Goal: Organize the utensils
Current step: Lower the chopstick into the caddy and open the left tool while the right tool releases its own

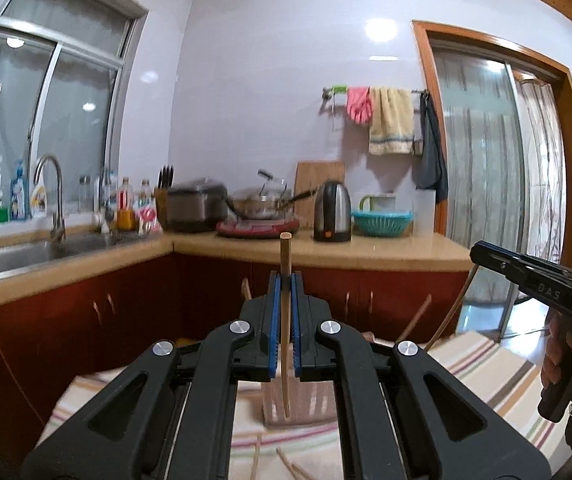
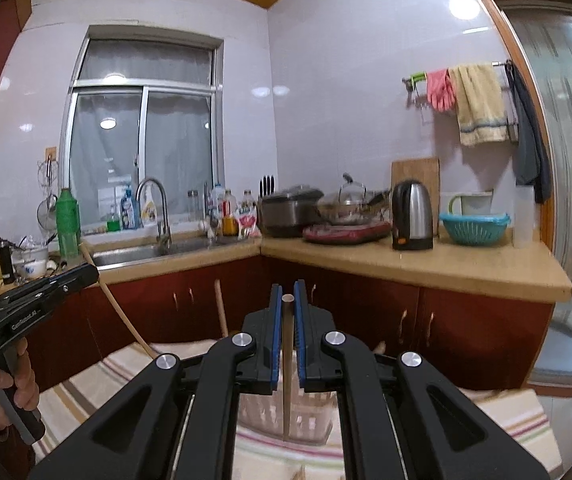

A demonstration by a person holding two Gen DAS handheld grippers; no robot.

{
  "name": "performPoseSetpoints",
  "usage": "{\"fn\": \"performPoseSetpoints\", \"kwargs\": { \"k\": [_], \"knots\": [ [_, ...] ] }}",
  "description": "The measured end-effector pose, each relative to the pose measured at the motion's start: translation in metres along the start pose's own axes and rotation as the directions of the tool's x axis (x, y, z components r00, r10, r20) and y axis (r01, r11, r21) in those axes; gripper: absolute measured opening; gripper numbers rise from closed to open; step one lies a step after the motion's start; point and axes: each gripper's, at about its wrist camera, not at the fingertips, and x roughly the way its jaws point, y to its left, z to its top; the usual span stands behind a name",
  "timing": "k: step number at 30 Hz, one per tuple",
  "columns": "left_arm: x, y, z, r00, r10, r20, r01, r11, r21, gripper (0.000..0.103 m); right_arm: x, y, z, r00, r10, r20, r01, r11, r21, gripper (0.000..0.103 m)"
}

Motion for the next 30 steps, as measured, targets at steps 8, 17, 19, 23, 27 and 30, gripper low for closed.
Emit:
{"fn": "performPoseSetpoints", "kwargs": {
  "k": [8,17,19,23,27,30],
  "knots": [
    [0.036,0.000,0.031,0.997,0.001,0.078,-0.002,1.000,0.009,0.006,0.034,-0.010,0.025,0.998,-0.015,0.057,0.016,1.000,-0.017,0.007],
    [0.097,0.003,0.026,0.998,0.010,0.063,-0.011,1.000,0.017,0.006,0.080,-0.027,0.012,1.000,-0.017,0.014,0.017,1.000,0.013,0.007],
    [0.108,0.006,0.018,0.999,0.011,0.036,-0.011,1.000,0.015,0.006,0.088,-0.029,0.004,1.000,-0.008,-0.010,0.008,1.000,0.028,0.007],
    [0.127,0.009,-0.006,1.000,0.023,-0.018,-0.022,1.000,0.017,0.006,0.105,-0.030,-0.017,0.998,0.006,-0.067,-0.003,0.999,0.047,0.007],
    [0.147,0.015,-0.036,0.995,0.011,-0.102,-0.011,1.000,0.002,0.006,0.116,-0.031,-0.034,0.994,0.012,-0.112,-0.004,0.998,0.064,0.007],
    [0.156,0.018,-0.049,0.989,0.004,-0.145,-0.005,1.000,-0.009,0.006,0.120,-0.032,-0.043,0.990,0.009,-0.138,0.001,0.997,0.072,0.007]
  ]
}}
